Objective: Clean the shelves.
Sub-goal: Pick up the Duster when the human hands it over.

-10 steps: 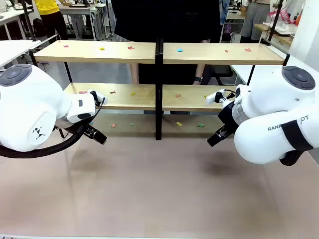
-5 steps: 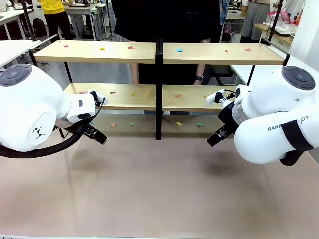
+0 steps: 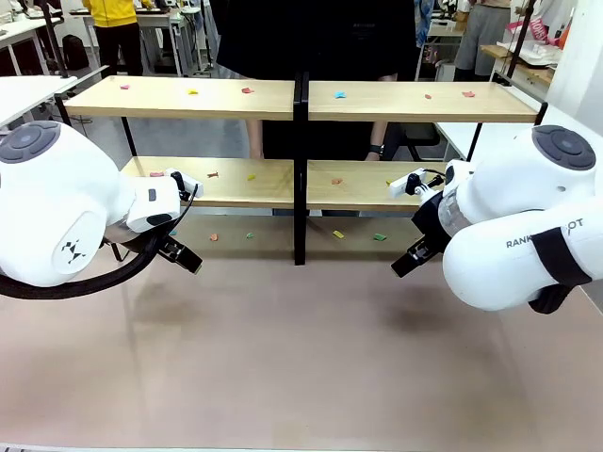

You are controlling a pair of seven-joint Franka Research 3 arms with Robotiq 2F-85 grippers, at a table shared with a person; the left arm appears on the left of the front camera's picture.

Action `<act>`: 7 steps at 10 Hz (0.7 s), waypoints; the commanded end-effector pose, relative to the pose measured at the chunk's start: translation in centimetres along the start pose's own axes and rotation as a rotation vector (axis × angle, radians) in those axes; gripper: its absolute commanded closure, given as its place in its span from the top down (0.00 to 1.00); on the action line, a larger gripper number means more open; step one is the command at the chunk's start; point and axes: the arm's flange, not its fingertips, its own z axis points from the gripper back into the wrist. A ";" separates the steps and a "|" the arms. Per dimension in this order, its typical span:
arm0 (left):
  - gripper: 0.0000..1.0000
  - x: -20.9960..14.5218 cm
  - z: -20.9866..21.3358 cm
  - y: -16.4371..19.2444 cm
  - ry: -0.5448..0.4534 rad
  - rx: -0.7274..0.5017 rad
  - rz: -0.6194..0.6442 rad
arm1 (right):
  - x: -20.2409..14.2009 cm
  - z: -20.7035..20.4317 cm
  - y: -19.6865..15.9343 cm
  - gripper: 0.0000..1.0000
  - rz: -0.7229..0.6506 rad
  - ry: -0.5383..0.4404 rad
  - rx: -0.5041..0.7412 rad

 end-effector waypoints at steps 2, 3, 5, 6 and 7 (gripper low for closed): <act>1.00 0.0 0.0 0.0 0.000 0.000 0.000 | 0.0 0.1 0.0 1.00 0.000 -0.002 0.000; 1.00 0.0 0.0 0.0 0.000 0.000 0.000 | 0.0 0.1 0.0 1.00 0.000 -0.002 0.000; 1.00 0.2 1.7 -0.5 0.063 -0.113 -0.058 | -0.2 0.6 0.4 1.00 0.022 0.090 0.044; 1.00 -0.2 4.3 -0.5 0.056 -0.198 -0.074 | -0.9 2.8 -0.3 1.00 0.008 0.122 0.137; 1.00 -1.2 7.7 0.1 0.075 -0.234 -0.061 | -1.9 6.1 -1.4 1.00 -0.008 0.109 0.218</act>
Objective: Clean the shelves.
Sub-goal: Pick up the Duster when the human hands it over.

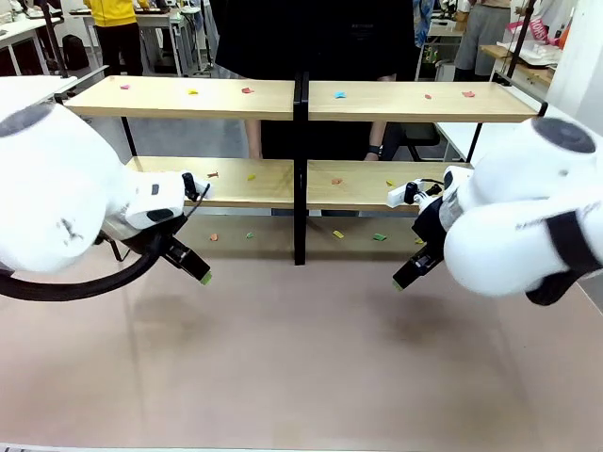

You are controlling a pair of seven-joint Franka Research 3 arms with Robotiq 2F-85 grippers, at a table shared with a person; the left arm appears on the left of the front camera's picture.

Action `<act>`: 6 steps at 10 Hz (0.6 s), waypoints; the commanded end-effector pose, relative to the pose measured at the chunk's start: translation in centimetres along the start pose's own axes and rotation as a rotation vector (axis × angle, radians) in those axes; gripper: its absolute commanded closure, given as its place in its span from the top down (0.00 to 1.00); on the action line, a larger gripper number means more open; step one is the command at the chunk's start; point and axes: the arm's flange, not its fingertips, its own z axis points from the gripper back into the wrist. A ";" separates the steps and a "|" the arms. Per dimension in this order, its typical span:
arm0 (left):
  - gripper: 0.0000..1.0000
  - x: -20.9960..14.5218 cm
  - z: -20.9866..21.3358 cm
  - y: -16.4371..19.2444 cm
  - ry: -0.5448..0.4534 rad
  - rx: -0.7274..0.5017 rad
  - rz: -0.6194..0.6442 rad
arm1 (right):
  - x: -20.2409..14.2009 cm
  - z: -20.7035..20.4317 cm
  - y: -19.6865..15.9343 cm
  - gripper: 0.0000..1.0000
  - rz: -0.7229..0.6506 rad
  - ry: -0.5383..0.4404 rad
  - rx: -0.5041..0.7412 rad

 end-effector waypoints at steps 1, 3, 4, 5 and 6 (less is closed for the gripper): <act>1.00 -3.6 8.7 2.2 -0.016 -0.116 0.003 | -3.4 8.6 -2.7 1.00 -0.034 -0.032 0.169; 1.00 -7.7 17.4 3.7 -0.189 -0.001 -0.058 | -7.1 17.9 -4.8 1.00 -0.084 -0.177 0.070; 1.00 -9.0 21.2 3.9 -0.293 0.089 -0.087 | -8.5 22.3 -5.4 1.00 -0.064 -0.252 0.013; 1.00 -9.8 24.4 4.5 -0.408 0.158 -0.089 | -9.5 25.9 -6.4 1.00 -0.055 -0.315 -0.028; 1.00 -10.3 26.8 5.3 -0.527 0.220 -0.088 | -10.2 28.7 -7.4 1.00 -0.055 -0.370 -0.057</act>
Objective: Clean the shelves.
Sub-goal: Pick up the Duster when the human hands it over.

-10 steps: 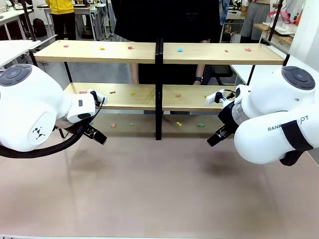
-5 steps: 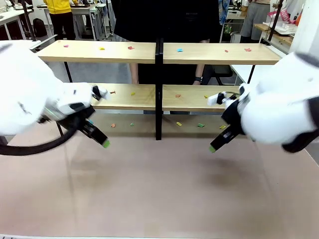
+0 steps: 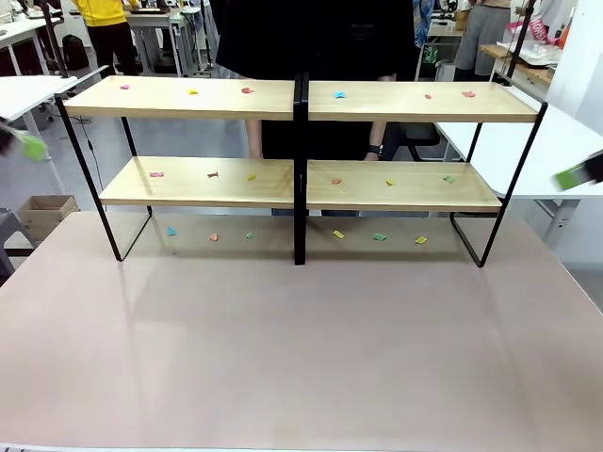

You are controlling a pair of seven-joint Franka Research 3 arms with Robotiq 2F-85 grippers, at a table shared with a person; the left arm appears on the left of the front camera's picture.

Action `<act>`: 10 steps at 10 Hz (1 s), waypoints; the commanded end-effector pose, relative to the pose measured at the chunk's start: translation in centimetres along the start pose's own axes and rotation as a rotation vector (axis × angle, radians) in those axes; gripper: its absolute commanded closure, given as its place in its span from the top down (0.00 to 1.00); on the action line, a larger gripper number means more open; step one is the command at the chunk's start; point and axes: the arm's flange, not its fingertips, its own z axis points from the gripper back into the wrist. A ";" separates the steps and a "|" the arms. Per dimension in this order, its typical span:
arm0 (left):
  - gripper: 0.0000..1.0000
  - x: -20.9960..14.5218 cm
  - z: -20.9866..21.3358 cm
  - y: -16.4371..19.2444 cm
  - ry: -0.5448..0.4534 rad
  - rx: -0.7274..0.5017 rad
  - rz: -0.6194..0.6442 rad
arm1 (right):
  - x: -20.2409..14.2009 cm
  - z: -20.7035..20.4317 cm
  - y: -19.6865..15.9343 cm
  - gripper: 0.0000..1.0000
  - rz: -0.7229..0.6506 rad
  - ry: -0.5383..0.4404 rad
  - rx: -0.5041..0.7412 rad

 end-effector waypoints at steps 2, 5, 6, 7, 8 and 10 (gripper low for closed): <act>1.00 -2.2 1.5 -0.6 -0.205 0.097 -0.080 | 0.2 4.1 -1.9 1.00 0.039 -0.096 -0.050; 1.00 -1.4 2.4 0.0 -0.303 0.076 -0.082 | 0.9 5.7 -2.3 1.00 0.007 -0.177 -0.085; 1.00 -1.0 2.0 -0.2 -0.319 0.076 -0.082 | 1.1 6.2 -2.3 1.00 0.007 -0.214 -0.087; 1.00 -1.0 2.0 -0.1 -0.326 0.076 -0.085 | 1.4 6.8 -2.3 1.00 -0.003 -0.266 -0.092; 1.00 -0.9 2.1 0.0 -0.345 0.080 -0.084 | 1.6 7.3 -2.4 1.00 -0.009 -0.313 -0.073; 1.00 -0.8 2.2 0.0 -0.377 0.076 -0.081 | 1.7 7.4 -2.5 1.00 0.001 -0.316 -0.057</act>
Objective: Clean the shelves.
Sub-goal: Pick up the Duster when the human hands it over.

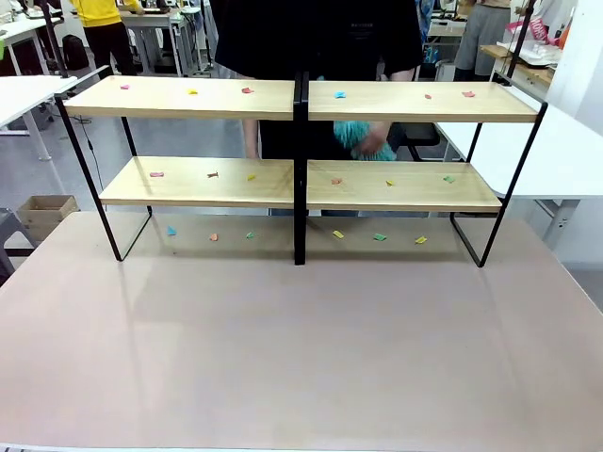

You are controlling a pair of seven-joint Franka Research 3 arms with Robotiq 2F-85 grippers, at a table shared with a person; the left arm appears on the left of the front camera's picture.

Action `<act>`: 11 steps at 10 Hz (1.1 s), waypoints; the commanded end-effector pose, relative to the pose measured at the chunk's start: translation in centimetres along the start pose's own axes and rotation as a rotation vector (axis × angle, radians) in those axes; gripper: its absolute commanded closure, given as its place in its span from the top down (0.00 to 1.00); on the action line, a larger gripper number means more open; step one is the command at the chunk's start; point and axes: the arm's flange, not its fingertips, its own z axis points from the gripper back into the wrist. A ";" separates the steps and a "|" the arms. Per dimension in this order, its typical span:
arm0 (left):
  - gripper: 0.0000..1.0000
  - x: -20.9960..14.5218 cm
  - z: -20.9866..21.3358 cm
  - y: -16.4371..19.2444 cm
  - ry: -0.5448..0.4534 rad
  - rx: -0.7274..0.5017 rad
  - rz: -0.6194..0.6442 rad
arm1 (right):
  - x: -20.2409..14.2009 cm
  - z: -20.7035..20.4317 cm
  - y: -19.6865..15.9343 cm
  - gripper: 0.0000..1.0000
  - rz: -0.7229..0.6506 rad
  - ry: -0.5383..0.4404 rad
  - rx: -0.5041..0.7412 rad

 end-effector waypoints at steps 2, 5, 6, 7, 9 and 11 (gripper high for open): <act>1.00 -3.6 -0.5 -2.0 -0.002 0.022 -0.021 | -0.1 -0.5 -0.3 1.00 -0.005 -0.019 0.034; 1.00 -3.7 -0.8 -1.8 0.006 0.026 -0.016 | 0.0 -0.7 -0.2 1.00 -0.001 -0.015 0.036; 1.00 -3.7 -0.8 -1.9 0.011 0.025 -0.012 | 0.0 -0.7 -0.3 1.00 -0.003 -0.021 0.038; 1.00 -3.7 -1.0 -1.8 0.032 0.024 0.000 | -0.1 -0.7 -0.3 1.00 -0.006 -0.022 0.037; 1.00 -0.3 -0.4 0.3 0.012 0.006 -0.010 | 0.0 -0.4 0.1 1.00 0.002 -0.002 0.025; 1.00 -0.3 -0.4 0.3 0.012 0.006 -0.010 | 0.0 -0.4 0.1 1.00 0.002 -0.002 0.025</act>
